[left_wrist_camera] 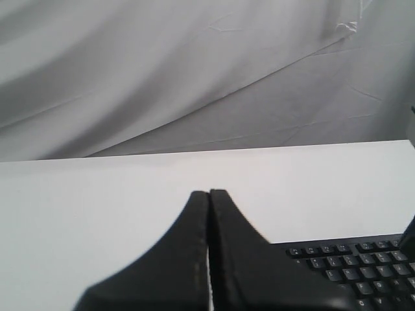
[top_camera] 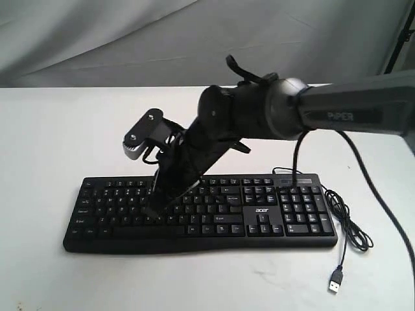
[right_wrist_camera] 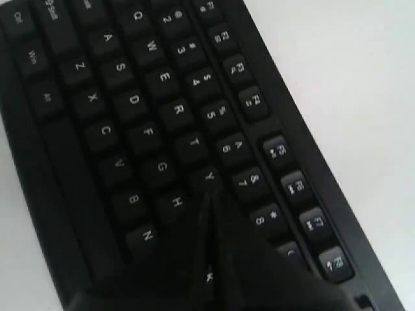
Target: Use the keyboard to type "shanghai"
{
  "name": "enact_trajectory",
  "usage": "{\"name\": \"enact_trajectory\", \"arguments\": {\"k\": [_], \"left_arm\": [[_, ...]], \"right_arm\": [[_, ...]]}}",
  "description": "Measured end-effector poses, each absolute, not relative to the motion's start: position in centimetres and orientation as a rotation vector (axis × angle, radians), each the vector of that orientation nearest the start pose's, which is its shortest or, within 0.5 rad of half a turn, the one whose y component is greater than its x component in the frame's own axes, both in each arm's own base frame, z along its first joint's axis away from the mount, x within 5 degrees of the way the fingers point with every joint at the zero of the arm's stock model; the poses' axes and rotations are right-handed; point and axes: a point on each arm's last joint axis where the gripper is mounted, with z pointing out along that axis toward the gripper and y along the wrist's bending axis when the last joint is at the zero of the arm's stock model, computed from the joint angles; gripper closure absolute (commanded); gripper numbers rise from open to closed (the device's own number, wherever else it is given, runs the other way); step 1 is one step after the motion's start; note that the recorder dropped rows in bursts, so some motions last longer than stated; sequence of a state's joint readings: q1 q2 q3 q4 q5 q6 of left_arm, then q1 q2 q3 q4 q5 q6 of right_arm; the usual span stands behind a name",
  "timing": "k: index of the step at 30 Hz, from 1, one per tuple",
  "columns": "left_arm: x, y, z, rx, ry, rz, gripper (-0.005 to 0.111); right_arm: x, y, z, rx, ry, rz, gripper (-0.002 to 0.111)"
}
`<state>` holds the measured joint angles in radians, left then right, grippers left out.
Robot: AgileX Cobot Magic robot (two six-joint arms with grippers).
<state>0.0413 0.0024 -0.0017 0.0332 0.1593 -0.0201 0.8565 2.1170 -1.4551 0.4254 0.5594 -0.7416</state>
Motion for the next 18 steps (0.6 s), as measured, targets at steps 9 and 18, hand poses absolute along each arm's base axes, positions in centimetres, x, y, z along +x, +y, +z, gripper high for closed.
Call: {"name": "enact_trajectory", "arguments": {"k": [9,18], "left_arm": [[5.6,0.3,19.9,-0.028,1.644,0.046,0.107],[5.6,0.3,19.9,-0.028,1.644,0.046,0.107]], "right_arm": [[28.0,33.7,14.0,-1.548,2.173,0.430,0.108],[28.3,33.5,13.0,-1.547,2.199,0.425,0.108]]}}
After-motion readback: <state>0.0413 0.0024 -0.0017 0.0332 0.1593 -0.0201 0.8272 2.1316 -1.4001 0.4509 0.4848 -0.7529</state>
